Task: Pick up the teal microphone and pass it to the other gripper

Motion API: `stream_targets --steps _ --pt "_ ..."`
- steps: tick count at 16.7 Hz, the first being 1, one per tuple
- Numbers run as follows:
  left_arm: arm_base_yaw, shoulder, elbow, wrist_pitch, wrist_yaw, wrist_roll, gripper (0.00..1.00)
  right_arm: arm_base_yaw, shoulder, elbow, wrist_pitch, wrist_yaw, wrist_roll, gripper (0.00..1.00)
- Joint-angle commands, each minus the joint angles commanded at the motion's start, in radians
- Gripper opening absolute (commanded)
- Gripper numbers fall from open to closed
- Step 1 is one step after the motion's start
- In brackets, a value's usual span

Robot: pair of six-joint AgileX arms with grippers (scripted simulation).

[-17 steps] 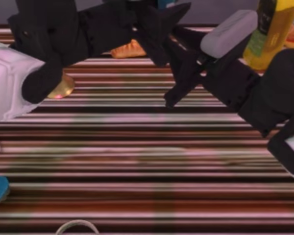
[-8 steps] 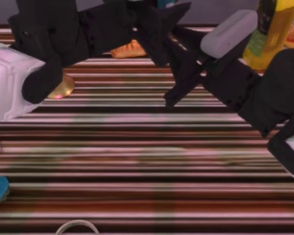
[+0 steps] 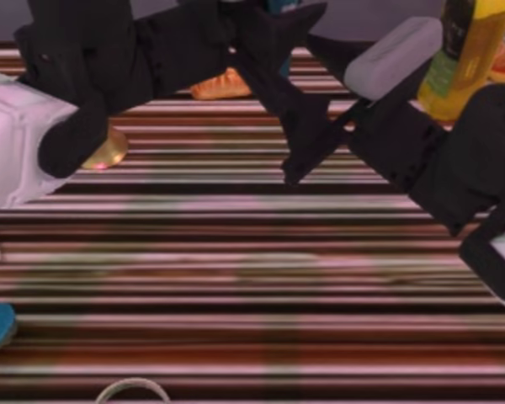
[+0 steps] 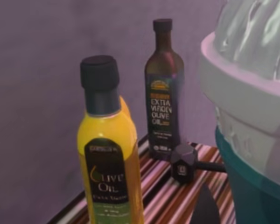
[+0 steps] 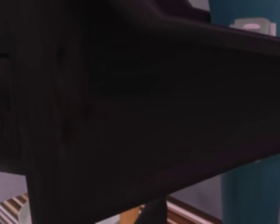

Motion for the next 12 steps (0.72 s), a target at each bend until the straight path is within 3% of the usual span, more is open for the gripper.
stream_targets --steps 2,12 --pt "0.0 0.0 0.0 0.0 0.0 0.0 0.0 0.0 0.0 0.0 0.0 0.0 0.0 1.0" --pt "0.011 -0.009 -0.002 -0.002 0.008 0.003 0.0 -0.004 -0.012 -0.019 0.001 -0.002 -0.002 1.0"
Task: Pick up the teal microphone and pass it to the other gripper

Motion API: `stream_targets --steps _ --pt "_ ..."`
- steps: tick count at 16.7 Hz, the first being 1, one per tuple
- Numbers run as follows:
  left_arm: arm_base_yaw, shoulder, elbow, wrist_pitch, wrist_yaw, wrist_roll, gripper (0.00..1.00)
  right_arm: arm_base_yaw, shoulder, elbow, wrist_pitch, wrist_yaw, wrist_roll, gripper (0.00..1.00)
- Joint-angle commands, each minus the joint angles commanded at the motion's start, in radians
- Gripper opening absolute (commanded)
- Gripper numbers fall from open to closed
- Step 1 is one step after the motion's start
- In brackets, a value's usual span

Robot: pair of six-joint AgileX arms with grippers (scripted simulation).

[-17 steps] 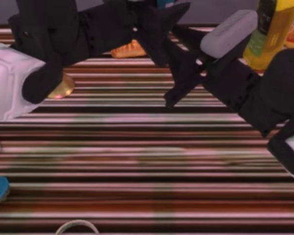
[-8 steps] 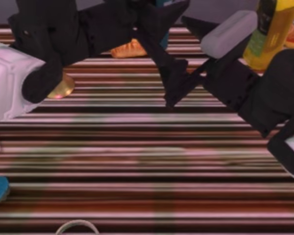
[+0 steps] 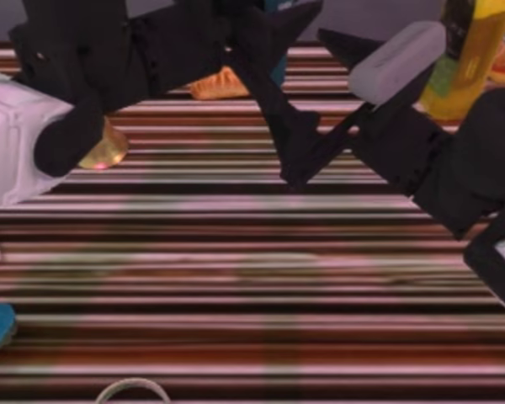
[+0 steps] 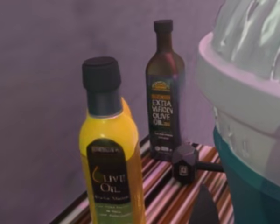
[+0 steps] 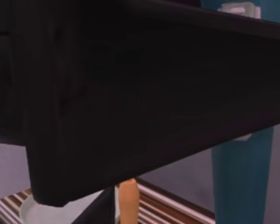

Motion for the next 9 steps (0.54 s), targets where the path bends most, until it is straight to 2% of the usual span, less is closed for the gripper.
stream_targets --steps 6,9 --pt "0.122 -0.061 -0.055 -0.007 0.106 0.004 0.0 -0.027 -0.185 -0.21 0.018 -0.034 0.005 1.0" --pt "0.152 -0.074 -0.069 -0.01 0.129 0.005 0.0 -0.033 -0.227 -0.252 0.027 -0.043 0.006 1.0"
